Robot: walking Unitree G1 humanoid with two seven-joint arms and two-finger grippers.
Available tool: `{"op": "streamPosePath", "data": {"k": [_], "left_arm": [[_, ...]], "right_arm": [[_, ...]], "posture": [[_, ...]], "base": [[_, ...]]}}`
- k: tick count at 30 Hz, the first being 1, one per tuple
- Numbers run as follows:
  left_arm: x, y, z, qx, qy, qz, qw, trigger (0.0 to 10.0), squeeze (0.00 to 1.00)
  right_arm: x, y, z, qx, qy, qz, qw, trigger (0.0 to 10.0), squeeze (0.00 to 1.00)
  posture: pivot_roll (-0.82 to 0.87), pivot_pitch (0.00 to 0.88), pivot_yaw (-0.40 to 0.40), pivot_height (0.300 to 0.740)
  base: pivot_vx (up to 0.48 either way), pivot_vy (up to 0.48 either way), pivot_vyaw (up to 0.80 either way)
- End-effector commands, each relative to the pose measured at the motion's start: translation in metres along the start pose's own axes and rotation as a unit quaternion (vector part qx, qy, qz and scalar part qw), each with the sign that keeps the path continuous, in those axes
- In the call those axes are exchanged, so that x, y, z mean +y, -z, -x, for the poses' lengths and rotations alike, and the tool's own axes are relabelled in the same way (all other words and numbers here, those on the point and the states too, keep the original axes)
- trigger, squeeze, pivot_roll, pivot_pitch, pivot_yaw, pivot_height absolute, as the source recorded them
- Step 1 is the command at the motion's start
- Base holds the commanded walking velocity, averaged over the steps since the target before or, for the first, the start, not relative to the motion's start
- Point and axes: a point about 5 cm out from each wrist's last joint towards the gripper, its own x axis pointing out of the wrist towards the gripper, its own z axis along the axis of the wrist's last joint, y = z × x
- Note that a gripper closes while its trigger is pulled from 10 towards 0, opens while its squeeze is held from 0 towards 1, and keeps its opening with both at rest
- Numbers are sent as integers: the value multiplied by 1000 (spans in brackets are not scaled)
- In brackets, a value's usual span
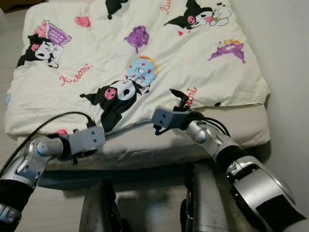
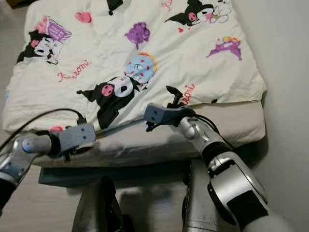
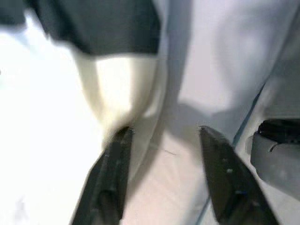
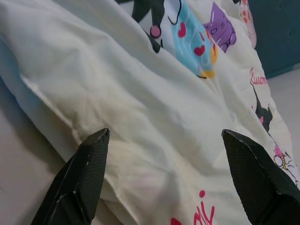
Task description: Clean up the room
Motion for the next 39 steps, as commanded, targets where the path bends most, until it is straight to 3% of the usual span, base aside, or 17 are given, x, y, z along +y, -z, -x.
{"op": "streamPosePath", "data": {"k": [1, 5, 7, 10, 13, 14, 15, 16, 20, 21, 22, 23, 24, 28, 31, 36, 39], "left_arm": [[-15, 20, -2, 22, -31, 135, 990, 10000, 1000], [-17, 24, -3, 10, -64, 226, 972, 10000, 1000], [-34, 22, 3, -75, -75, 390, 915, 10000, 1000], [-39, 22, 5, -97, -81, 431, 893, 10000, 1000], [-69, 37, 31, -145, -125, 604, 774, 10000, 1000], [-69, 37, 31, -145, -125, 604, 774, 10000, 1000], [-74, 40, 37, -161, -134, 641, 738, 10000, 1000], [-74, 40, 37, -161, -134, 641, 738, 10000, 1000], [-69, 60, 48, -197, -204, 710, 645, 10000, 1000], [-69, 60, 48, -197, -204, 710, 645, 10000, 1000], [-66, 69, 51, -193, -236, 724, 618, 10000, 941], [-66, 69, 51, -193, -236, 724, 618, 10000, 941], [-61, 78, 51, -188, -259, 728, 606, 10000, 0], [-53, 87, 53, -192, -280, 735, 587, 10000, 0], [-44, 86, 48, -192, -278, 736, 587, 10000, 0], [-32, 73, 30, -202, -253, 726, 606, 10000, 0], [-31, 71, 29, -208, -249, 724, 609, 10000, 0]], "right_arm": [[11, -2, 2, -5, -12, -16, 1000, 10000, 0], [11, -2, 3, -6, -12, -16, 1000, 10000, 0], [11, -1, 3, -5, -11, -16, 1000, 10000, 0], [10, -1, 3, -5, -10, -16, 1000, 10000, 0], [11, -1, 3, -5, -11, -16, 1000, 10000, 0], [11, -1, 3, -5, -11, -16, 1000, 10000, 0], [11, -1, 3, -5, -11, -16, 1000, 10000, 0], [11, -1, 3, -5, -11, -16, 1000, 10000, 0], [13, -4, 2, -12, -15, -16, 1000, 10000, 0], [13, -4, 2, -12, -15, -16, 1000, 10000, 0], [14, -6, 2, -17, -17, -17, 1000, 10000, 0], [14, -6, 2, -17, -17, -17, 1000, 10000, 0], [16, -7, 2, -21, -23, -22, 999, 10000, 0], [21, -8, 4, -29, -48, -43, 998, 10000, 0], [39, -10, 10, -36, -119, -104, 987, 10000, 0], [66, -11, 20, -14, -209, -342, 916, 10000, 0], [67, -11, 21, -12, -212, -366, 906, 10000, 0]], "posture": [[-13, 422, 94, 456], [-13, 422, 95, 456], [-13, 421, 99, 456], [-13, 421, 99, 456], [-17, 421, 94, 456], [-17, 421, 94, 456], [-17, 421, 92, 456], [-17, 421, 92, 456], [-18, 424, 82, 456], [-18, 424, 82, 456], [-18, 425, 83, 456], [-18, 425, 83, 456], [-20, 426, 80, 456], [-26, 426, 80, 456], [-32, 429, 82, 456], [-34, 428, 85, 456], [-35, 427, 84, 456]], "base": [[0, 0, 0], [0, 0, 0], [0, 0, 0], [0, 0, 0], [0, 0, 0], [0, 0, 0], [0, 0, 0], [0, 0, 0], [0, 0, 0], [0, 0, 0], [0, 0, 0], [0, 0, 0], [0, 0, 0], [0, 0, 0], [0, 0, 0], [0, 0, 0], [0, 0, 0]]}}
